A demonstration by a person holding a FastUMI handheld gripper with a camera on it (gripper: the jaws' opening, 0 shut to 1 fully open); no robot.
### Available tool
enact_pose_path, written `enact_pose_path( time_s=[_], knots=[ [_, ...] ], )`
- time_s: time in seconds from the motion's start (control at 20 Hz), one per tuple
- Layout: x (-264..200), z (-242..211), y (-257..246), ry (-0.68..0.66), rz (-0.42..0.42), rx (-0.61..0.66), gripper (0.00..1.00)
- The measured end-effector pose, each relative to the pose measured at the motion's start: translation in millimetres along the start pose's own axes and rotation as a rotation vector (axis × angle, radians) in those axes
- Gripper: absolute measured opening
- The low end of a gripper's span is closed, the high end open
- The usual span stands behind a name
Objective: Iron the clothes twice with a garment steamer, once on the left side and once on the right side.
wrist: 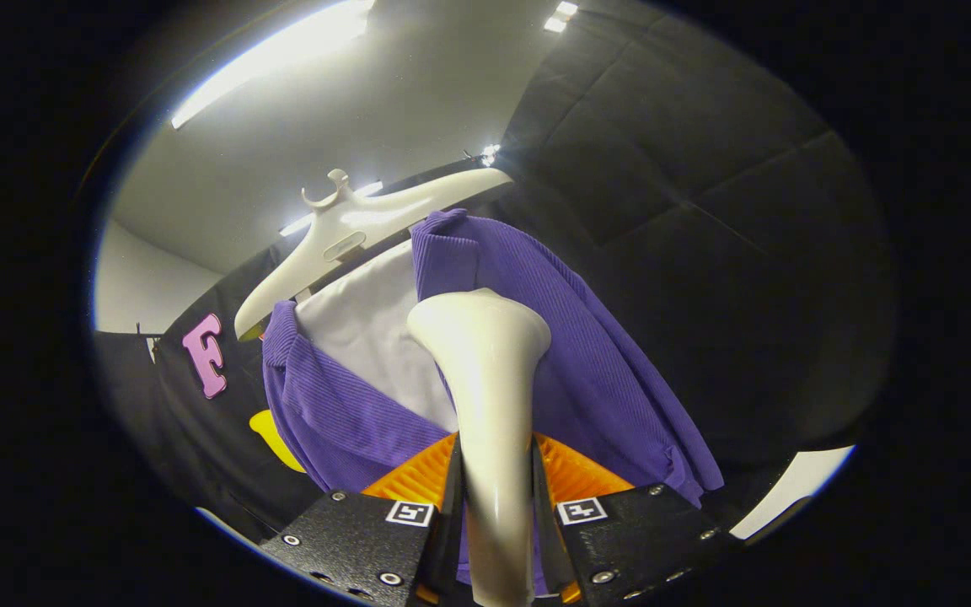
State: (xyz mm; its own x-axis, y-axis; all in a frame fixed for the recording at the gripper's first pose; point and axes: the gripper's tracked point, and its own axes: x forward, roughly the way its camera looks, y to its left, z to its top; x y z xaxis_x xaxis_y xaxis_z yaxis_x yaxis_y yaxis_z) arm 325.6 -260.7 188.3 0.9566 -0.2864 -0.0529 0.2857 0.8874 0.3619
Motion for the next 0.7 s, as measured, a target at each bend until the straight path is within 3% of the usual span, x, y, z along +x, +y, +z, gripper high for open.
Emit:
enact_pose_path(
  time_s=[0.7],
  knots=[
    [-31, -102, -74, 0.215, -0.068, -0.009, 0.39]
  ],
)
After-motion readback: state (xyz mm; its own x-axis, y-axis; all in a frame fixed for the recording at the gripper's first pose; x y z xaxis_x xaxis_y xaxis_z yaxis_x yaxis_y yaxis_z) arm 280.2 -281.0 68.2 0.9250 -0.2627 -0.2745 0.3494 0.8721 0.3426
